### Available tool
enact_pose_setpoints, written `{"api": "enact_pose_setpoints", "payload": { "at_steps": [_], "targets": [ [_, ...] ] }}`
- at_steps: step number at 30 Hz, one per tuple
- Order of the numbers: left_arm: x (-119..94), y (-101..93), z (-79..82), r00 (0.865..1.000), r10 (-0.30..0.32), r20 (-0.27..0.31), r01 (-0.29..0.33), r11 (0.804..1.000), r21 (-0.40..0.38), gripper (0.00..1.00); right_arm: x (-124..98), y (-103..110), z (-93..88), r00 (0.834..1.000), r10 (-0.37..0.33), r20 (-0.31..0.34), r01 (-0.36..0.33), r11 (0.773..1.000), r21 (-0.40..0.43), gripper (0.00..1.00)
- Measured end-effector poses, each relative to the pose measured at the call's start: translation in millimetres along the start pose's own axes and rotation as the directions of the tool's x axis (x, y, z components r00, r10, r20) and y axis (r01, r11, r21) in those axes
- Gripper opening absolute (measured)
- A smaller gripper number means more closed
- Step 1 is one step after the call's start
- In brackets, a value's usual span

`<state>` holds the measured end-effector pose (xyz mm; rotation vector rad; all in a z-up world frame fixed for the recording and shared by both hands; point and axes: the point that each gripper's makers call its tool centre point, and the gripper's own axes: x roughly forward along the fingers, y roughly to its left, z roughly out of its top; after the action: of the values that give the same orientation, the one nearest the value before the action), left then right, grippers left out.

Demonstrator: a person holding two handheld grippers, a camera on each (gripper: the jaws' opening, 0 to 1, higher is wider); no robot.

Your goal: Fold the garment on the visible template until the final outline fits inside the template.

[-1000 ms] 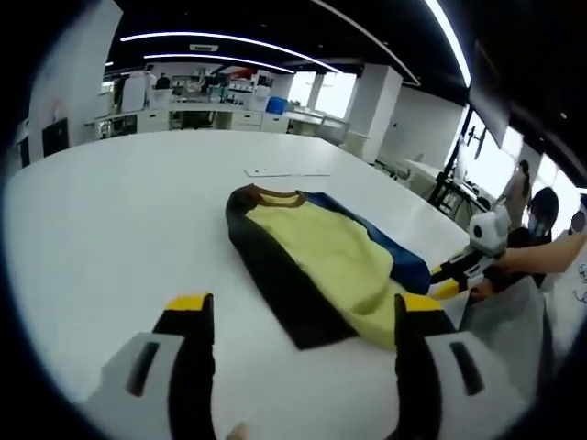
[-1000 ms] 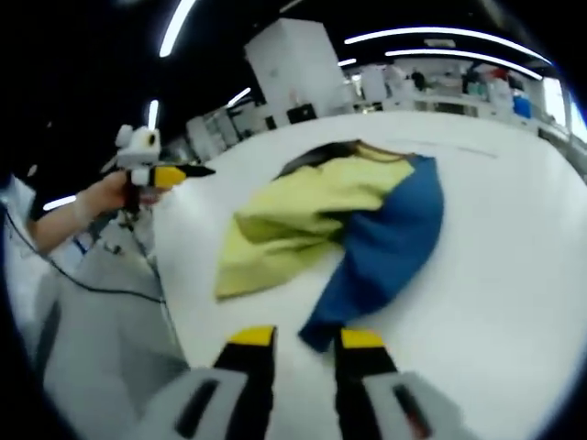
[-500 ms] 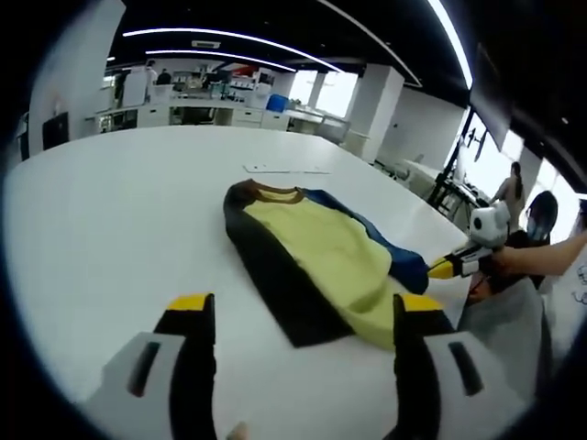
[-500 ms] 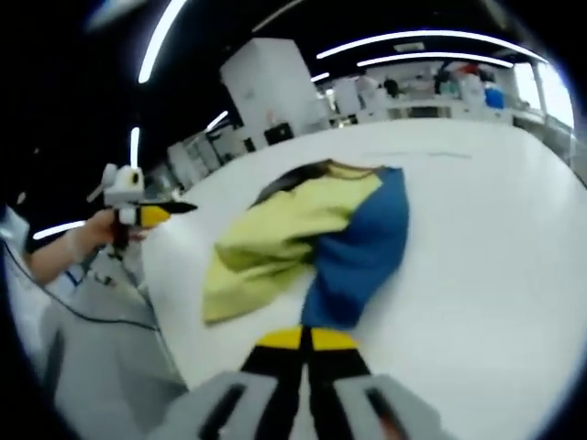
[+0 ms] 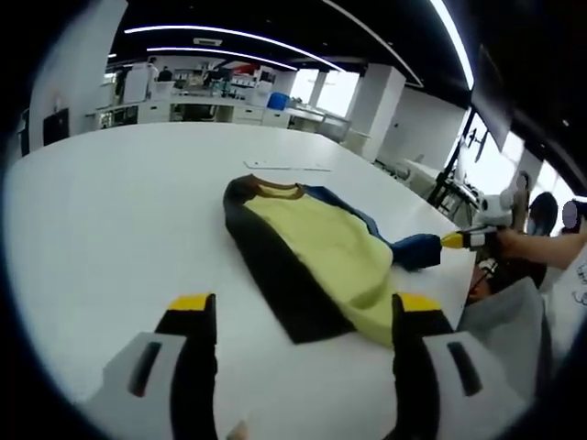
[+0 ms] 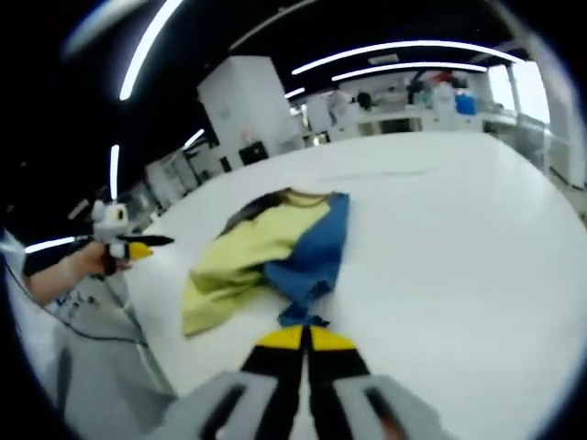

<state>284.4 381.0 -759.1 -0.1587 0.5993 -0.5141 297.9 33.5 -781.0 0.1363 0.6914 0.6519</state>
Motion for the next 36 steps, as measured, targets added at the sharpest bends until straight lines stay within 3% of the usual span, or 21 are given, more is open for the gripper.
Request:
{"api": "enact_pose_setpoints", "payload": {
  "at_steps": [13,19,27,32,34,36],
  "targets": [
    [3.0,6.5,-5.1,1.0,0.006,-0.01,-0.006,1.0,-0.016,0.74,-30.5,-58.6,30.0,0.992,-0.12,0.026,0.119,0.992,0.035,0.0],
    [3.4,10.1,-5.9,1.0,0.014,-0.015,-0.015,1.0,-0.025,0.74,-35.6,-97.8,41.4,0.984,-0.178,0.011,0.177,0.983,0.037,0.0],
    [4.6,12.3,-5.5,0.999,0.026,-0.021,-0.027,0.999,-0.033,0.74,-45.9,-143.5,56.3,0.966,-0.258,-0.013,0.259,0.965,0.041,0.0],
    [7.8,17.0,-8.0,0.999,0.032,-0.028,-0.033,0.999,-0.042,0.74,-51.2,-161.5,63.8,0.953,-0.302,-0.024,0.303,0.952,0.051,0.0],
    [8.2,17.0,-9.0,0.999,0.033,-0.031,-0.034,0.998,-0.045,0.74,-52.0,-179.7,69.2,0.949,-0.313,-0.031,0.314,0.948,0.052,0.0],
    [8.9,16.8,-9.9,0.999,0.035,-0.036,-0.036,0.998,-0.046,0.74,-50.7,-182.3,69.3,0.945,-0.325,-0.043,0.326,0.944,0.043,0.0]
  ]
}}
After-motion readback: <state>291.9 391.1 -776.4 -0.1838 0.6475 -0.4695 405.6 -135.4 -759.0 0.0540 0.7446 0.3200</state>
